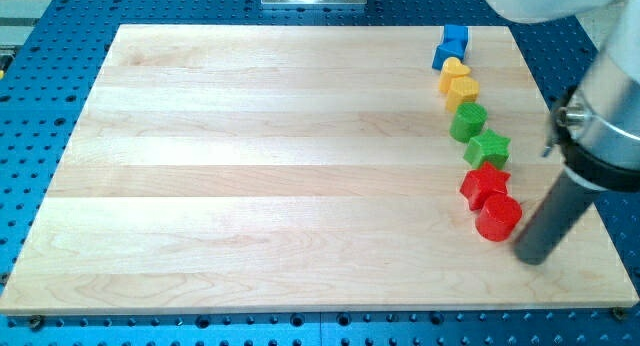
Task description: Adjust red blocks and green blocks in a vertical line
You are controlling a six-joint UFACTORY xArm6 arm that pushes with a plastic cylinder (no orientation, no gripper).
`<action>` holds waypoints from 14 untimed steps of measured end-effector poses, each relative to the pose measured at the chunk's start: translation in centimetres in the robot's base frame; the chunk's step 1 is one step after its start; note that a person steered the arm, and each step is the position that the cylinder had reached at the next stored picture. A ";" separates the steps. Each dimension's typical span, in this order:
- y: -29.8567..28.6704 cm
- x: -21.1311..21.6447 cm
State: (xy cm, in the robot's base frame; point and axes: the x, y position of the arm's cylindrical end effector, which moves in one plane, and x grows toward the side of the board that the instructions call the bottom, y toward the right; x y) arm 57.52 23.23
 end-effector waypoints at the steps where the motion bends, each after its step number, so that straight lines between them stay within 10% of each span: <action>1: 4.5 -2.5; 14: 3.5 -19.0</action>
State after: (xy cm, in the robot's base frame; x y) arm 38.53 26.69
